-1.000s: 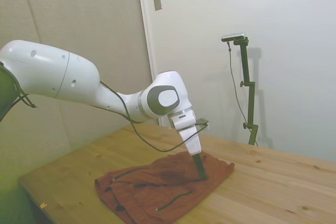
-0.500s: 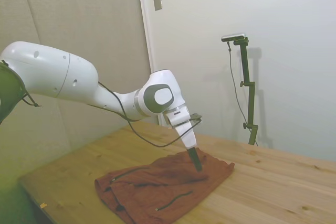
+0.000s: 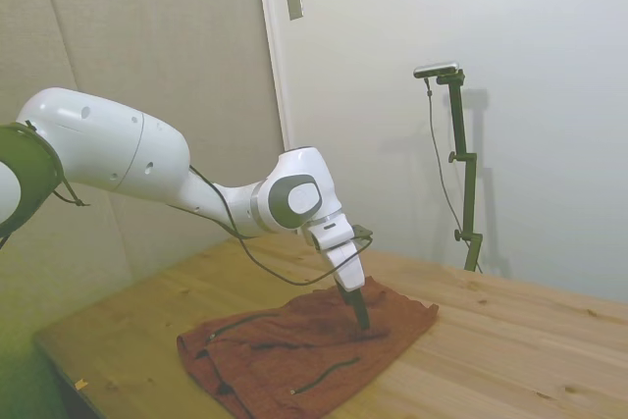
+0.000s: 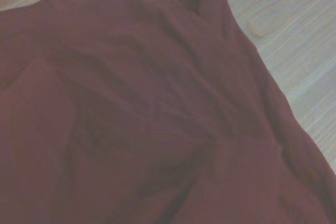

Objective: Unfold the shorts

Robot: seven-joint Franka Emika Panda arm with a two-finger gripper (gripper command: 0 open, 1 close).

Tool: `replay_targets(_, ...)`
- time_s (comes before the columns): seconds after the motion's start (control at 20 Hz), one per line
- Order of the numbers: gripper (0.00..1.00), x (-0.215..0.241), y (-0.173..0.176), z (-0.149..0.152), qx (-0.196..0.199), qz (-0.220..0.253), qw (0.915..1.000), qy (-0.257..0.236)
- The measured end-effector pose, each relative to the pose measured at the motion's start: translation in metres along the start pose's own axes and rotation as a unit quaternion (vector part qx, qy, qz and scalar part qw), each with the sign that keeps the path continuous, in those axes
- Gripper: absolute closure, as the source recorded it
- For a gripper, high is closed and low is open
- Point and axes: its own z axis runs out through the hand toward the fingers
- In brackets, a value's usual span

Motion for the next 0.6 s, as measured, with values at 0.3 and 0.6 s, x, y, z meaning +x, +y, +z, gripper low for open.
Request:
replay_targets(0.3, 1.0, 0.0004, -0.0003, -0.0001, 0.003, -0.001, 1.0, 0.001)
replay_targets(0.6, 1.0, 0.0003, -0.0003, 0.0001, 0.003, -0.003, 1.0, 0.001)
